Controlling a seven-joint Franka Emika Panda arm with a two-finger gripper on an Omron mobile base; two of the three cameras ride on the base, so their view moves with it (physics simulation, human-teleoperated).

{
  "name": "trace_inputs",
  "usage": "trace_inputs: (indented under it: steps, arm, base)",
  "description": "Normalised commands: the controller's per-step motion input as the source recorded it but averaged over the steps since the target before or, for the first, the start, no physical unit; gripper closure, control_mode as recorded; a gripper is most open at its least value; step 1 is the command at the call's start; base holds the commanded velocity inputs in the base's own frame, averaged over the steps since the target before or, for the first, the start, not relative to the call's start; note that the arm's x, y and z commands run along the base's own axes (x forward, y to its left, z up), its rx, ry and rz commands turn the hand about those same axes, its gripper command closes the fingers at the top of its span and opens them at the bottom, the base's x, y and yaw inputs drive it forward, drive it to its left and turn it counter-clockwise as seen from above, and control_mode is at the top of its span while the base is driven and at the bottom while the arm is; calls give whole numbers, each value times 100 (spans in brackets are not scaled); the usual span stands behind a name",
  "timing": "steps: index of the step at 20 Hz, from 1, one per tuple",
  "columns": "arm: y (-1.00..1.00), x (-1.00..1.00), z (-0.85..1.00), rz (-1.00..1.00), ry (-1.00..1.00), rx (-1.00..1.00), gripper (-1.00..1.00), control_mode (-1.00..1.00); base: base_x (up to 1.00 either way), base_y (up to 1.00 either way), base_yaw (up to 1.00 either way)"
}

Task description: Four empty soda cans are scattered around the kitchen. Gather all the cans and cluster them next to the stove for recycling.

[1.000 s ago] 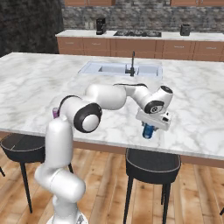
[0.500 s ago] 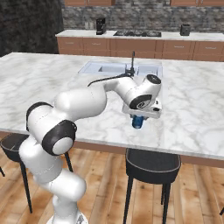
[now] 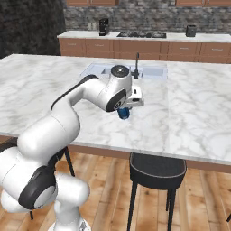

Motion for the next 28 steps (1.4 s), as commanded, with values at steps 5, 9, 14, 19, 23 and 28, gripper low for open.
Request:
trace_inputs:
  steps: [5,9,14,19,23,28]
  arm:
    - [21,8,20,3,0,-7,100,-100]
    - [4,0,0,1,2,-3,100,-100]
    - [9,0,0,1,4,-2,100,-100]
    - [2,0,0,0,0,0,100,100]
    - [0,0,0,0,0,0,100,100]
    - [0,0,0,0,0,0,100,100]
  base:
    - [0,0,0]
    - [0,0,0]
    - [0,0,0]
    - [-49,1,0]
    - [-84,-12,-1]
    - [-13,-86,-3]
